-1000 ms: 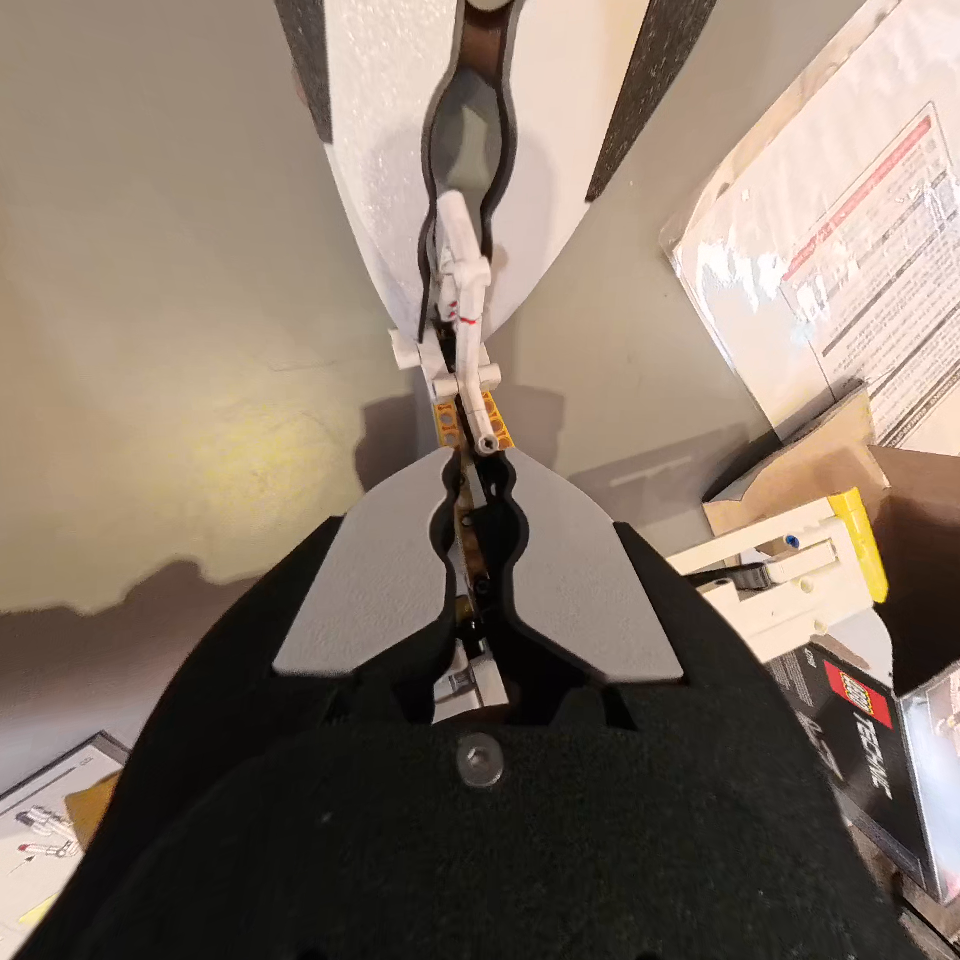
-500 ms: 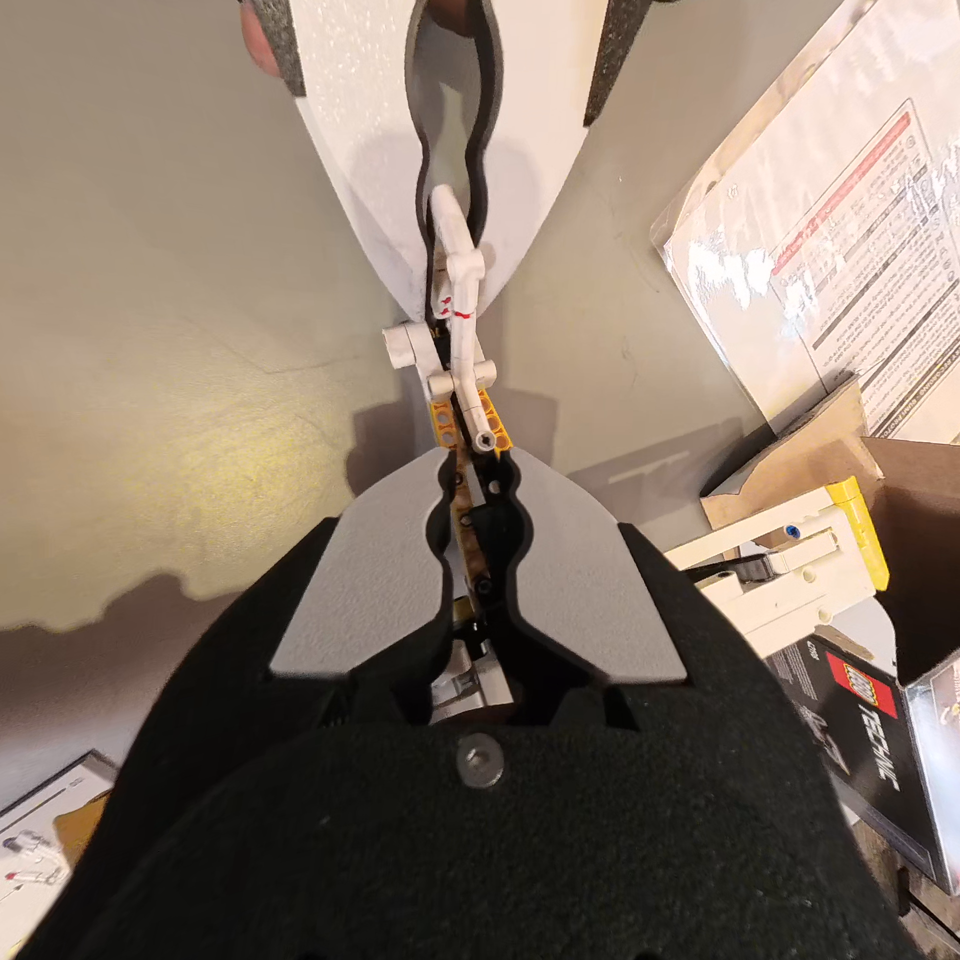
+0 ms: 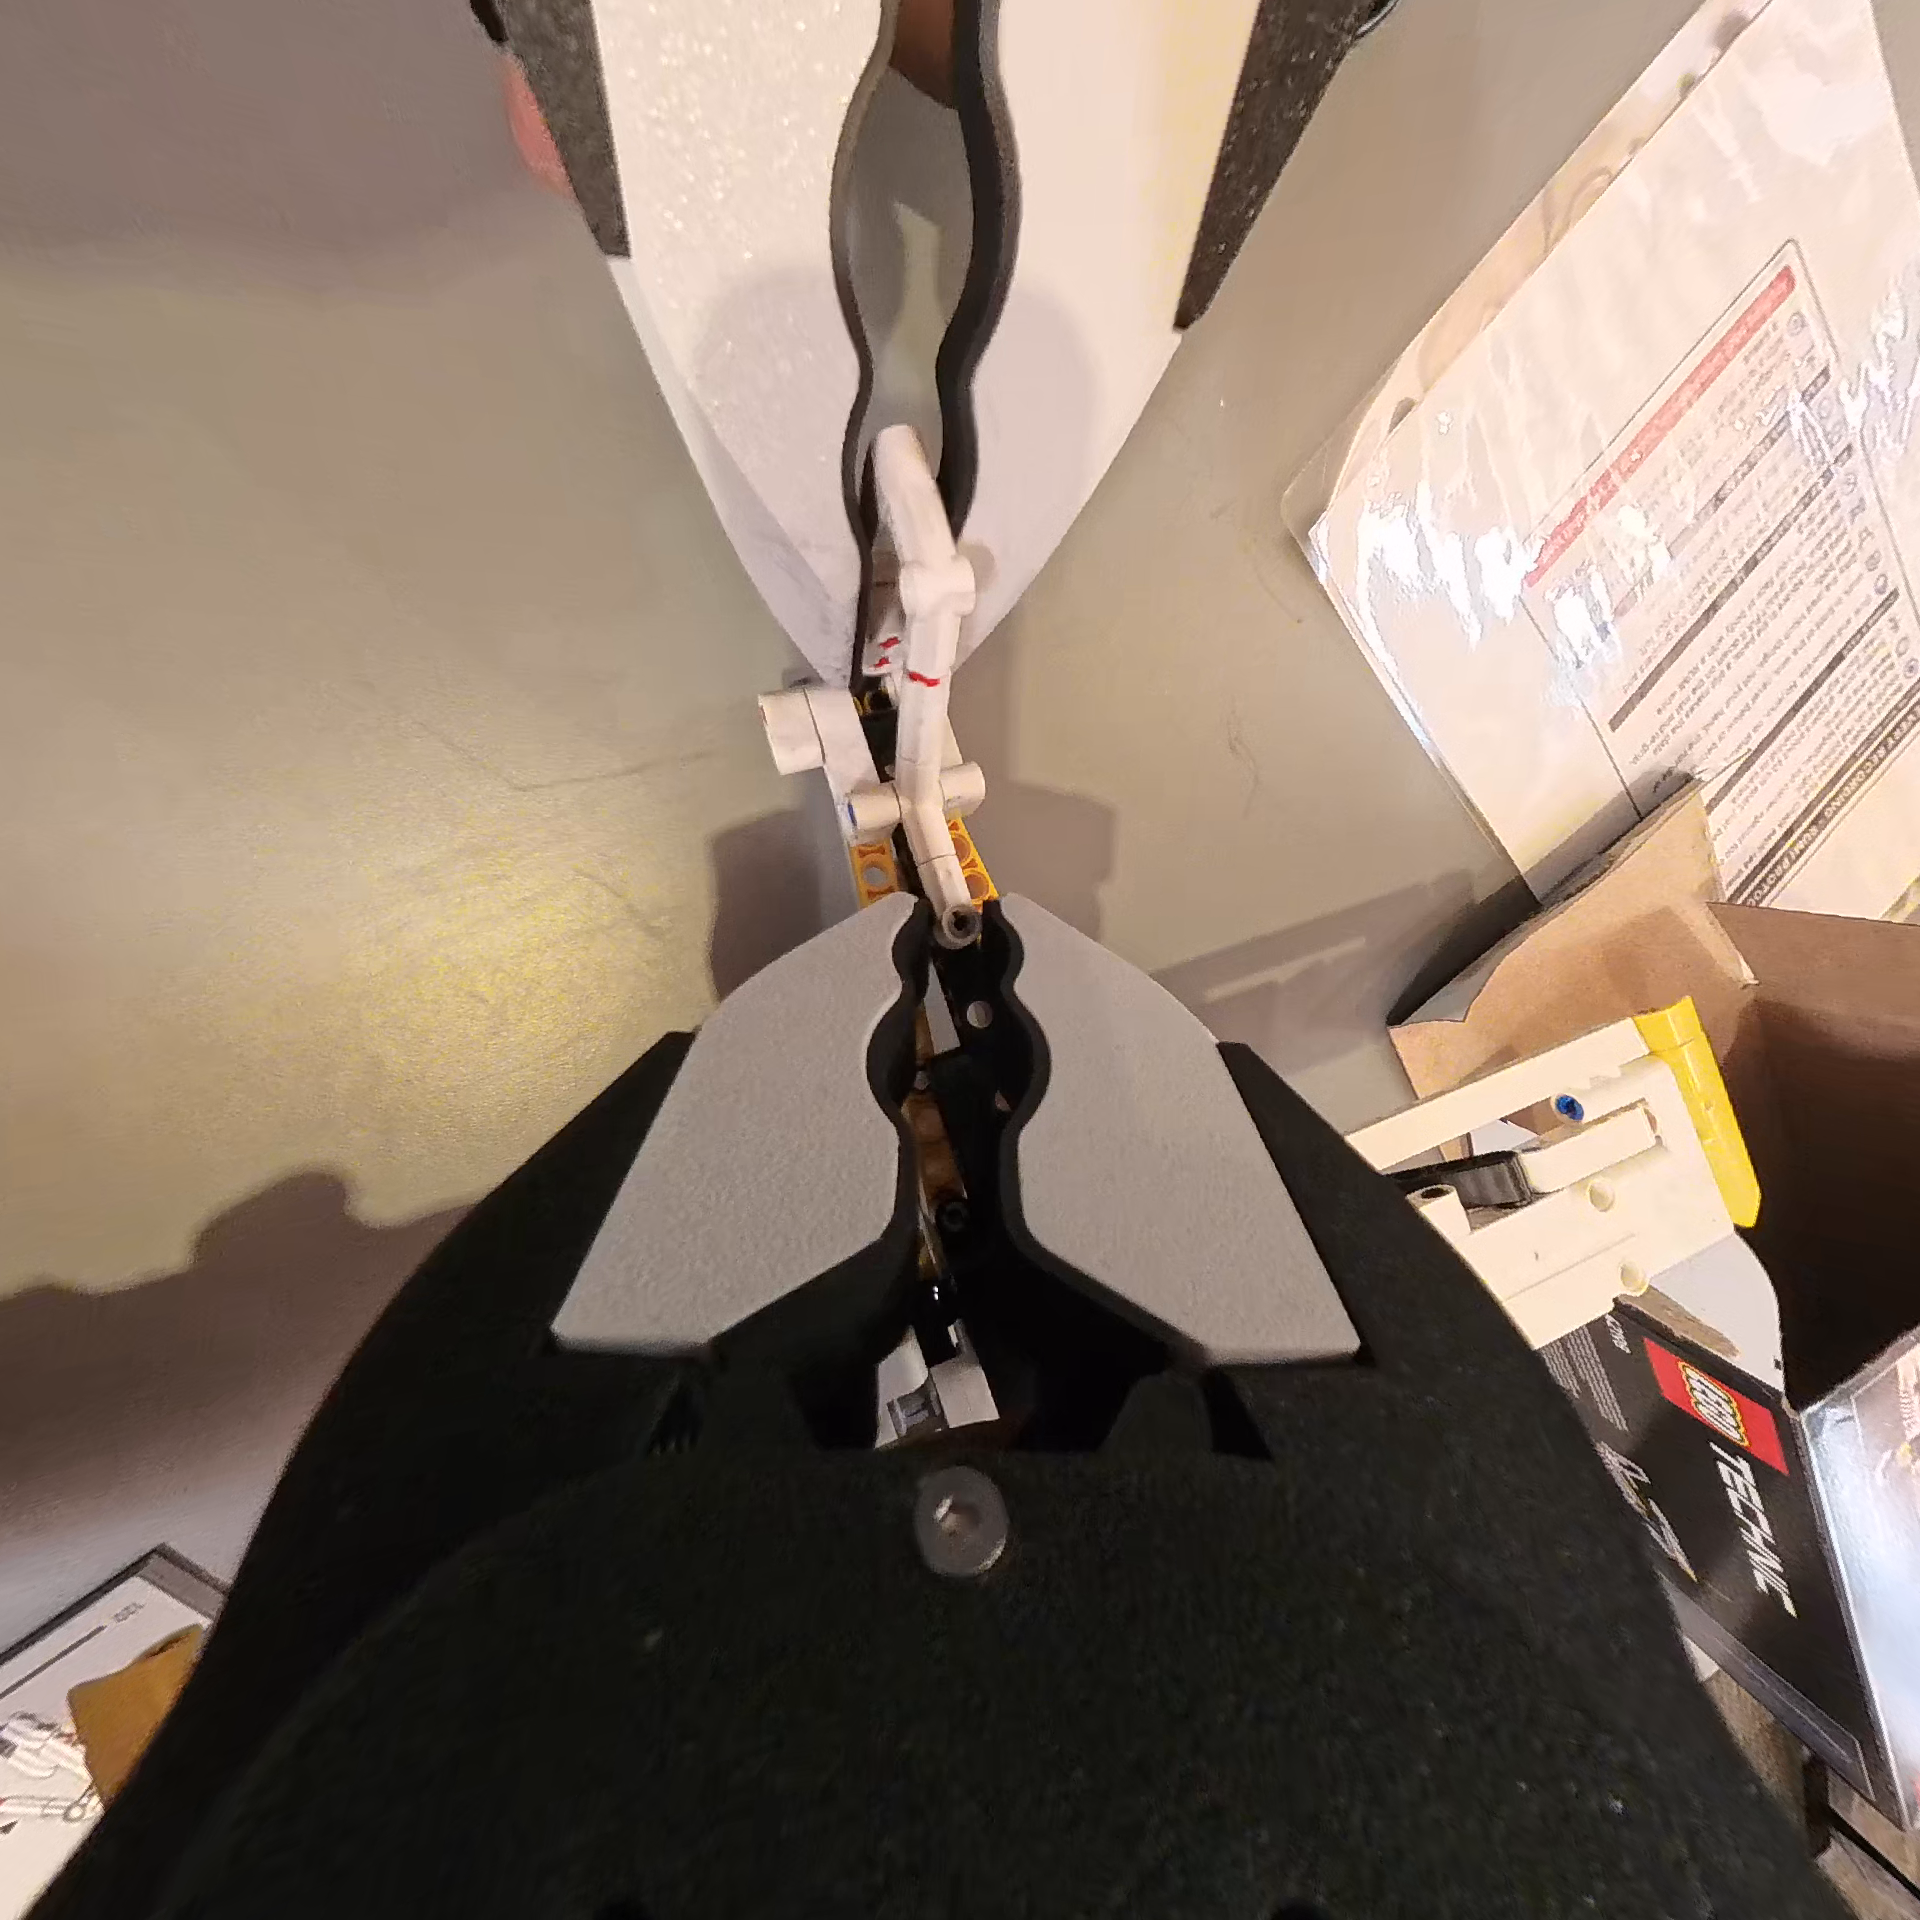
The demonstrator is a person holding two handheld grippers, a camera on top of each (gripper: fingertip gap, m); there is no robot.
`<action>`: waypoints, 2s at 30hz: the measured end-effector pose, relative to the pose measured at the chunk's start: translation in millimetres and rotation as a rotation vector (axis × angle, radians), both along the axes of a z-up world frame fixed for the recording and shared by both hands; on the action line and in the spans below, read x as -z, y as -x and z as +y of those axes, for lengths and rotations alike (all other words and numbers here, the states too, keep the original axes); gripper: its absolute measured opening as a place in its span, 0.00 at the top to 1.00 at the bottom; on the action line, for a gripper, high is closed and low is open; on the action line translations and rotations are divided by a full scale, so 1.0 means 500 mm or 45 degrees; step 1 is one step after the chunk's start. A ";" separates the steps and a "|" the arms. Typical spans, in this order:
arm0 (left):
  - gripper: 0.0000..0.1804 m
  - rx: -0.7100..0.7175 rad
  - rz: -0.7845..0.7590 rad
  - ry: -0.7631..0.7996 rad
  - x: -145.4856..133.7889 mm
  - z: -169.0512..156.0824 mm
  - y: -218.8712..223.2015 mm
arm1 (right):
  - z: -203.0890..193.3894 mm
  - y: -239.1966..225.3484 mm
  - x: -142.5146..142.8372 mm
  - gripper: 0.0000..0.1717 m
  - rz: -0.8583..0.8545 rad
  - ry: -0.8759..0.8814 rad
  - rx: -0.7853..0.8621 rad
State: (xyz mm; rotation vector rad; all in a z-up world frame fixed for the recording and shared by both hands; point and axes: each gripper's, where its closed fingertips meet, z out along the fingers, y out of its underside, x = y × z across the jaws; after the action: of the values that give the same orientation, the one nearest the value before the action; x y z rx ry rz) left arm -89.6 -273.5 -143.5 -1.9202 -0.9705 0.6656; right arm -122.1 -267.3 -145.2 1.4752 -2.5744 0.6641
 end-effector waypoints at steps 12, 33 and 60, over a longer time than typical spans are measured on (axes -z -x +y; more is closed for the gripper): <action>0.89 -0.085 0.005 0.049 0.005 -0.004 0.011 | 0.000 0.000 0.000 0.95 0.005 0.005 0.012; 0.96 -0.192 0.010 -0.026 0.002 0.001 0.023 | -0.001 0.001 0.000 0.95 0.012 0.017 0.019; 0.96 -0.103 -0.122 -0.332 0.000 -0.004 0.022 | -0.008 0.003 0.001 0.95 0.015 0.008 0.047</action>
State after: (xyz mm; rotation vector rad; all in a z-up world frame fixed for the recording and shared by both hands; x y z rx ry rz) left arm -100.6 -275.7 -143.7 -1.7024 -1.1410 0.4699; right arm -123.7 -271.2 -145.8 1.4217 -2.5813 0.6566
